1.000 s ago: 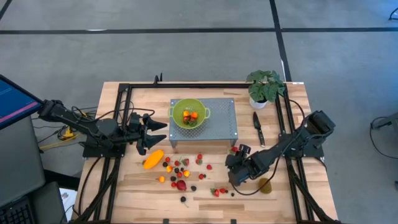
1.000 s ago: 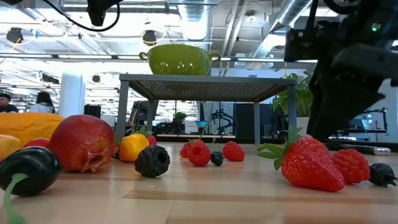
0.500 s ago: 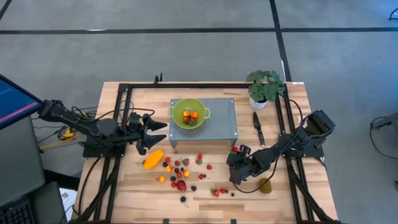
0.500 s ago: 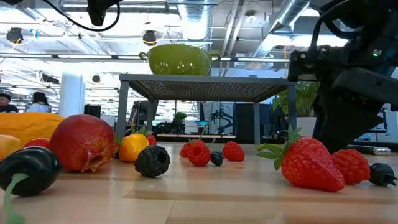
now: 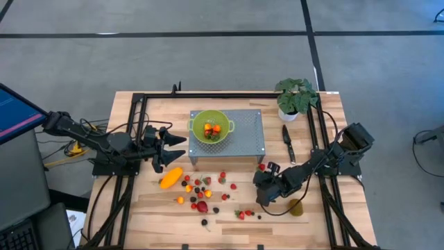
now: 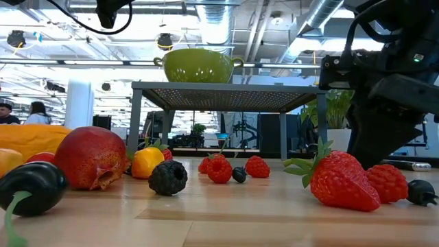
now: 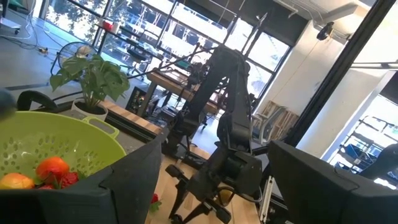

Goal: Pick & Place Fruit
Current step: Put the black cherry into the green strainer bowl on the shelf

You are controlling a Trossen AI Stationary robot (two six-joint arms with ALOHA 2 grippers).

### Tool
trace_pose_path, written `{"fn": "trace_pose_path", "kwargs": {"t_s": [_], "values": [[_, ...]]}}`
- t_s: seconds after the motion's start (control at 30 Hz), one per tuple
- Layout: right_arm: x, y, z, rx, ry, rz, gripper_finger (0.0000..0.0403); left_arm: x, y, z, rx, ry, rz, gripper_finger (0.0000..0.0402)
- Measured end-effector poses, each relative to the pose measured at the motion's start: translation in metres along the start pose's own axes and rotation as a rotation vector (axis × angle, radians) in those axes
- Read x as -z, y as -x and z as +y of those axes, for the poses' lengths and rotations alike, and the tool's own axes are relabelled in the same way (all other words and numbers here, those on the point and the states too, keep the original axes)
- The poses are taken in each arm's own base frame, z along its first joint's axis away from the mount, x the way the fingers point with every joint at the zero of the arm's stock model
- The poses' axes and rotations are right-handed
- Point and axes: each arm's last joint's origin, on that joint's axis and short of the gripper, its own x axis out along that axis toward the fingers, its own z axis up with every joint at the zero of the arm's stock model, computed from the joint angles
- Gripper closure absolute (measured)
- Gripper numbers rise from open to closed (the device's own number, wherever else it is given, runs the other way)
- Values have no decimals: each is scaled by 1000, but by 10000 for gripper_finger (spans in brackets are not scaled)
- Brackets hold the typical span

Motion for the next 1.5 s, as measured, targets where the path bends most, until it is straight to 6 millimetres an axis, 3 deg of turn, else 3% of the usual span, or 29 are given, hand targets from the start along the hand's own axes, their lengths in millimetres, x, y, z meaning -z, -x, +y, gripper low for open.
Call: {"fn": "trace_pose_path", "kwargs": {"t_s": [0.13, 0.4, 0.67, 0.9, 1.07, 1.27, 1.5], "values": [[0, 0, 0, -1, 3, -5, 302, 0, 0, 0, 0, 0, 0, 111], [-1, 0, 1, -6, 15, -10, 279, 0, 0, 0, 0, 0, -1, 111], [-2, -1, 2, -18, 25, -23, 308, 0, 0, 0, 1, 1, -1, 111], [-8, 2, 8, -86, 121, -46, 291, 0, 0, 0, 1, 1, -2, 111], [-30, 18, 20, -173, 221, -93, 303, 0, 0, 0, 1, 1, -2, 111], [-74, 54, 27, -248, 370, -250, 296, 0, 0, 0, 0, 1, -2, 111], [-134, 105, 11, -221, 506, -452, 297, -1, 0, 0, 2, 3, -5, 111]]}}
